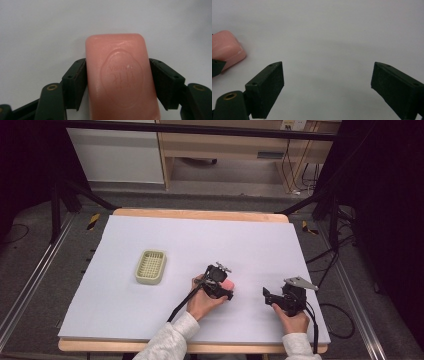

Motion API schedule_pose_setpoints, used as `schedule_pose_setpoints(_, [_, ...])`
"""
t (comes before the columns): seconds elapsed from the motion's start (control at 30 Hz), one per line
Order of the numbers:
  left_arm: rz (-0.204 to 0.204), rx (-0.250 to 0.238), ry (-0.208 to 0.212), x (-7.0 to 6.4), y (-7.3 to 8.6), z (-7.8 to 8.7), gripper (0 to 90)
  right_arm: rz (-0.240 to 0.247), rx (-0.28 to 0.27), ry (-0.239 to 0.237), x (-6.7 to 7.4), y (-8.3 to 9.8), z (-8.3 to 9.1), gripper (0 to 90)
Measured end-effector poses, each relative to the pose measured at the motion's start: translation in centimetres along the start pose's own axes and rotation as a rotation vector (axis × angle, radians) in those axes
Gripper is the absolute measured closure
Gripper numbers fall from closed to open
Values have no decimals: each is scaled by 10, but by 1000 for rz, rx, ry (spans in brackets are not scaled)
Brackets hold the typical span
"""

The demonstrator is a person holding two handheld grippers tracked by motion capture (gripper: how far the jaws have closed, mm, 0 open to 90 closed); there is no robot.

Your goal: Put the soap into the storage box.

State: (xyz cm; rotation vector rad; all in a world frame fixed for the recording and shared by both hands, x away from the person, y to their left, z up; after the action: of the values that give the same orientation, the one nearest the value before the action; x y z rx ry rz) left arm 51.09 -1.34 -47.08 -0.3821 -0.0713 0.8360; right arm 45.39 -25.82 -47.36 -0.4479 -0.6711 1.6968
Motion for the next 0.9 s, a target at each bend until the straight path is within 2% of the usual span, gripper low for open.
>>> schedule_pose_setpoints(0.23, [10,-7,1,1,0,0,364,1,3,-1,0,0,-1,116])
schedule_pose_setpoints(0.5, [-1,-3,-7,1,3,4,366,4,2,0,0,0,-1,115])
schedule_pose_setpoints(0.7, [-6,-20,5,4,6,15,367,2,2,0,0,0,0,116])
schedule_pose_setpoints(0.9, [-6,-43,-4,13,15,31,367,1,2,1,0,0,0,116])
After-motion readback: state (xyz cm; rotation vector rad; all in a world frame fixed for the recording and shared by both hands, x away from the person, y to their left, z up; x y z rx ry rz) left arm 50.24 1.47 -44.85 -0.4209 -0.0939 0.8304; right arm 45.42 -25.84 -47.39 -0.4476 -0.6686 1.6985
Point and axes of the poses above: each handheld gripper's, and its own axes: z roughly backward along the jaws, y roughly out of its underside, x roughly to its left, the point moved 1 cm from there along -z, roughly forward along the jaws, and after that the axes turned 13 degrees about x, right-handed, at the moved point
